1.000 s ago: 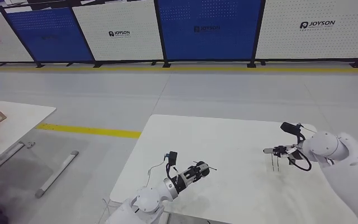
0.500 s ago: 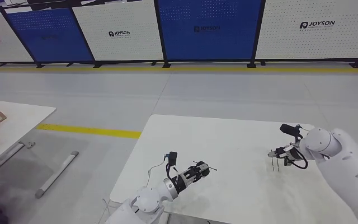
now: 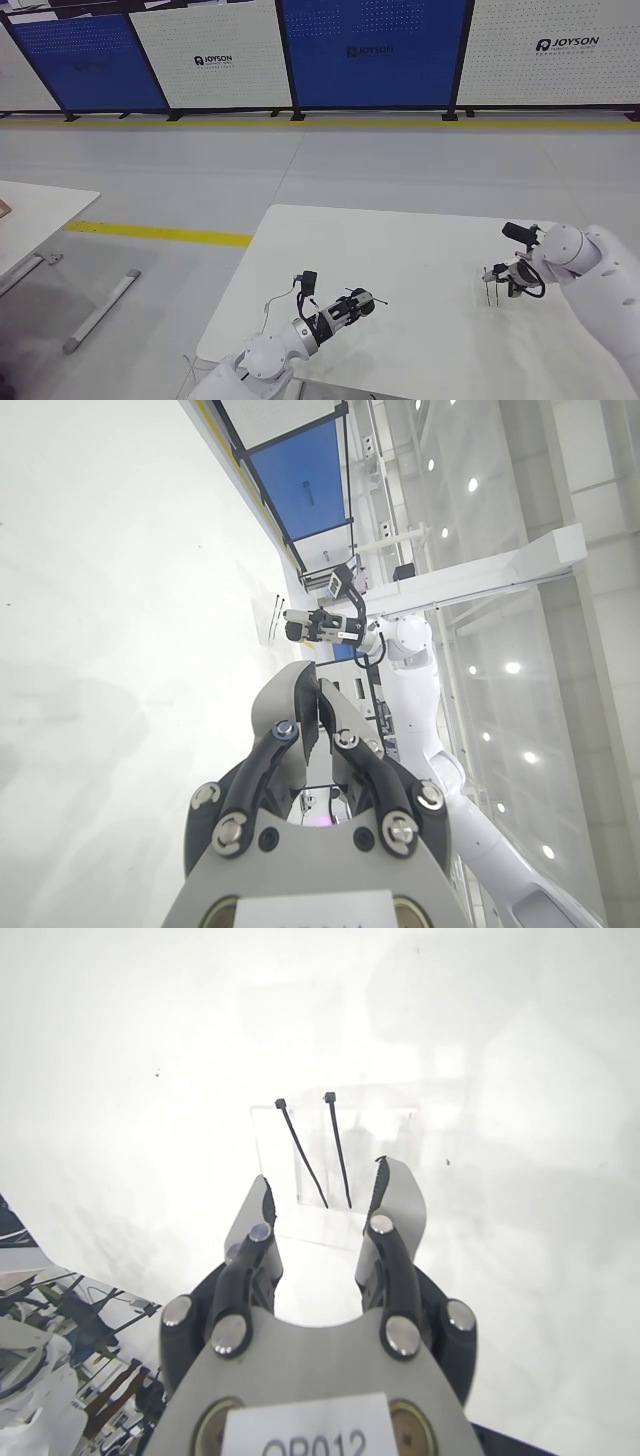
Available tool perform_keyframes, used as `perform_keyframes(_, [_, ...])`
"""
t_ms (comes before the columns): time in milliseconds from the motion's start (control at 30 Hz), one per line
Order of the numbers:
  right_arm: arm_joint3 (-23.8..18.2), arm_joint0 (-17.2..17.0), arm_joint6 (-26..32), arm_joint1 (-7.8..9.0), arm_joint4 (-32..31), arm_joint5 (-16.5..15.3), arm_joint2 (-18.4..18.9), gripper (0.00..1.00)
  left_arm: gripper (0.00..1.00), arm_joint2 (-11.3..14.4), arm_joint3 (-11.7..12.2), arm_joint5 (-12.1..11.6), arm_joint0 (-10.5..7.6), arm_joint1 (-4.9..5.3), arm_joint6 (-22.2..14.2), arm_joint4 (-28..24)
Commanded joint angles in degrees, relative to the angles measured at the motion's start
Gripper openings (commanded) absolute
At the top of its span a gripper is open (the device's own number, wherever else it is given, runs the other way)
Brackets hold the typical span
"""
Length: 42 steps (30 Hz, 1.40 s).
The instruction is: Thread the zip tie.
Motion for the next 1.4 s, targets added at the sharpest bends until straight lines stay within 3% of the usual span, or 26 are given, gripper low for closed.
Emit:
perform_keyframes(0, [1.08, 0.47, -0.17, -0.42, 0.07, 0.15, -0.31, 0.37, 0.0, 0.0, 0.0, 0.0, 0.0, 0.0, 0.0, 0.0])
perform_keyframes(867, [12.33, 4.99, -0.86, -6.03, -1.29, 2.67, -4.19, 0.29, 0.0, 0.0, 0.0, 0.0, 0.0, 0.0, 0.0, 0.0])
perform_keyframes(1367, [19.25, 7.18, -1.26, -9.24, -1.95, 2.06, -5.53, 0.28, 0.0, 0.0, 0.0, 0.0, 0.0, 0.0, 0.0, 0.0])
